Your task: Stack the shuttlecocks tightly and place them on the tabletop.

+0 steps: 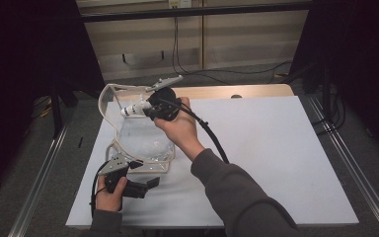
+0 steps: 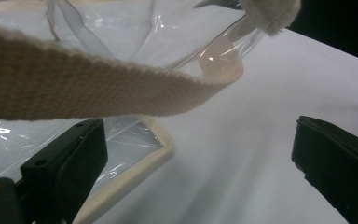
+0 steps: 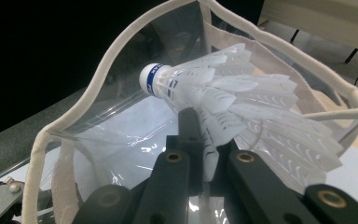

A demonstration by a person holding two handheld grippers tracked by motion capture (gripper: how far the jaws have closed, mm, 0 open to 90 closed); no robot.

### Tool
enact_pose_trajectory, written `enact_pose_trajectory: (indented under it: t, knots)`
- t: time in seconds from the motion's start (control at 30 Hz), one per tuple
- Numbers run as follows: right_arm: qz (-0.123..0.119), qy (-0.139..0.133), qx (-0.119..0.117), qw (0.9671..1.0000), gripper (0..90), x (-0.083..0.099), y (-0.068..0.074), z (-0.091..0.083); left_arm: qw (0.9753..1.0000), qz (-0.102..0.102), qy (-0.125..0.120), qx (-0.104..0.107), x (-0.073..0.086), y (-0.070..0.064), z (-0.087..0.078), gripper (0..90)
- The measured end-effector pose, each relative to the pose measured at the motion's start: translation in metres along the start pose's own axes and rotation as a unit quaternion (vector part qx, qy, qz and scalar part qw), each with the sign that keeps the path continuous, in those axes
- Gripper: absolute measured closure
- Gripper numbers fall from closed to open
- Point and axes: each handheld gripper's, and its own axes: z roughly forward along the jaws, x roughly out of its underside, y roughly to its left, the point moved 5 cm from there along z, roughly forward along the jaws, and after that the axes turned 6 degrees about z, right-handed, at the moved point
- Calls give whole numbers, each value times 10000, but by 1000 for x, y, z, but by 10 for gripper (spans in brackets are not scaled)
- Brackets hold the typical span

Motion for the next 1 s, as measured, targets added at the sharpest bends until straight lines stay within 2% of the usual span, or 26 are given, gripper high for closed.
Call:
enact_pose_trajectory:
  t: [0.4,1.0]
  knots:
    - [91,-50,0,9999,890,0,0,9,10000,-41,-13,19,0,-1,1,35]
    - [5,55,-40,10000,890,2,8,20,10000,-40,-26,37,0,0,1,35]
